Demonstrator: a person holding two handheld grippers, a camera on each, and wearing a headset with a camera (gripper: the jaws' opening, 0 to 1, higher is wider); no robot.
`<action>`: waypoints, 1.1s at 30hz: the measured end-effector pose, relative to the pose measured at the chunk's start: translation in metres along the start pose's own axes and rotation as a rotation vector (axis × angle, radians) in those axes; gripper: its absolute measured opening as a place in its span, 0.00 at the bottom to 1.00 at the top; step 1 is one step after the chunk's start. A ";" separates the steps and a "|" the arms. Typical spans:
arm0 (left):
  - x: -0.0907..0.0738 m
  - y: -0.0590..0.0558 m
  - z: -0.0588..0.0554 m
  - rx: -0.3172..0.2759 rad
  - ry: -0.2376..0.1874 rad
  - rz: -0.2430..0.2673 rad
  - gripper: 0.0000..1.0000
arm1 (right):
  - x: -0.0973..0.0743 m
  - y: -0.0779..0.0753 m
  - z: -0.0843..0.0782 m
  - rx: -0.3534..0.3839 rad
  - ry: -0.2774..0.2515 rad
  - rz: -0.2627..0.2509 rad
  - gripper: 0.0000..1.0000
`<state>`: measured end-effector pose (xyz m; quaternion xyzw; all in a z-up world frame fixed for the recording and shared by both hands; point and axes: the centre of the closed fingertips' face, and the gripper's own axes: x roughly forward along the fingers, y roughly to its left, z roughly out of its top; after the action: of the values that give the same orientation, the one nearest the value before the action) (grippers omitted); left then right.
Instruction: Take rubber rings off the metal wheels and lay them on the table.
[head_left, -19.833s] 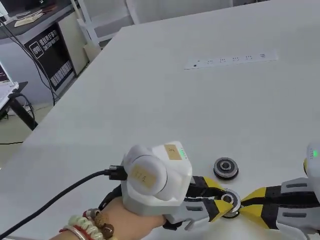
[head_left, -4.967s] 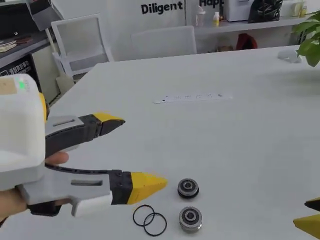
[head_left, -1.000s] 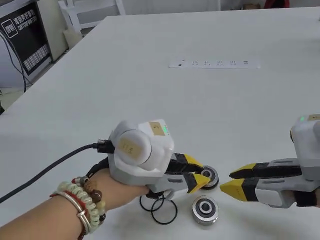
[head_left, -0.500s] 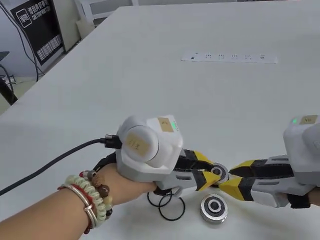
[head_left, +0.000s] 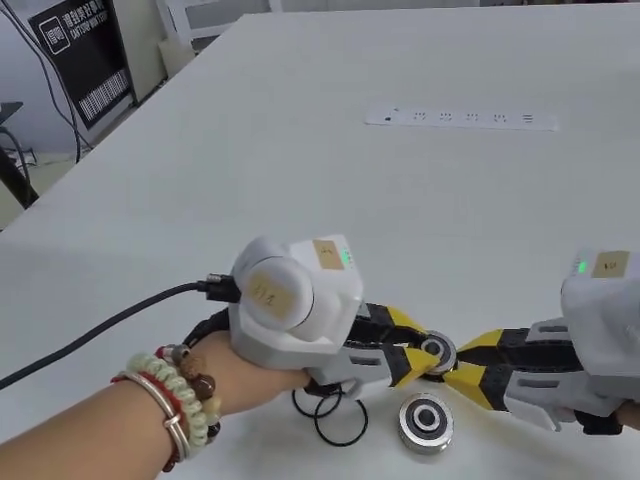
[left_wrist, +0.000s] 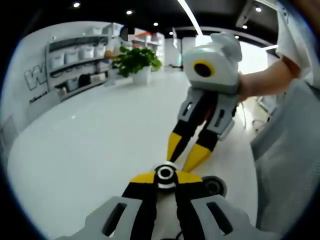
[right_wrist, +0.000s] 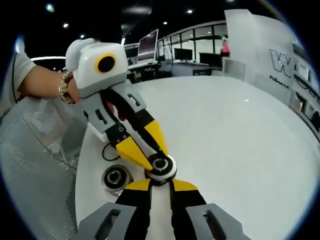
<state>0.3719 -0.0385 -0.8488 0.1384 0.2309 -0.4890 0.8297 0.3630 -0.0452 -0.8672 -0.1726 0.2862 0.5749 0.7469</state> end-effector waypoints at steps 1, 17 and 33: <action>0.000 0.000 0.000 0.000 0.001 0.001 0.14 | 0.000 0.000 0.000 -0.003 0.000 -0.003 0.10; 0.000 0.000 0.000 -0.009 0.001 0.001 0.14 | -0.004 -0.012 -0.002 0.186 -0.031 -0.109 0.00; 0.000 -0.002 0.000 0.005 -0.008 -0.008 0.14 | -0.014 -0.010 0.010 0.680 -0.245 0.004 0.00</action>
<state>0.3700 -0.0395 -0.8486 0.1375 0.2270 -0.4933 0.8284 0.3718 -0.0531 -0.8514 0.1565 0.3699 0.4647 0.7891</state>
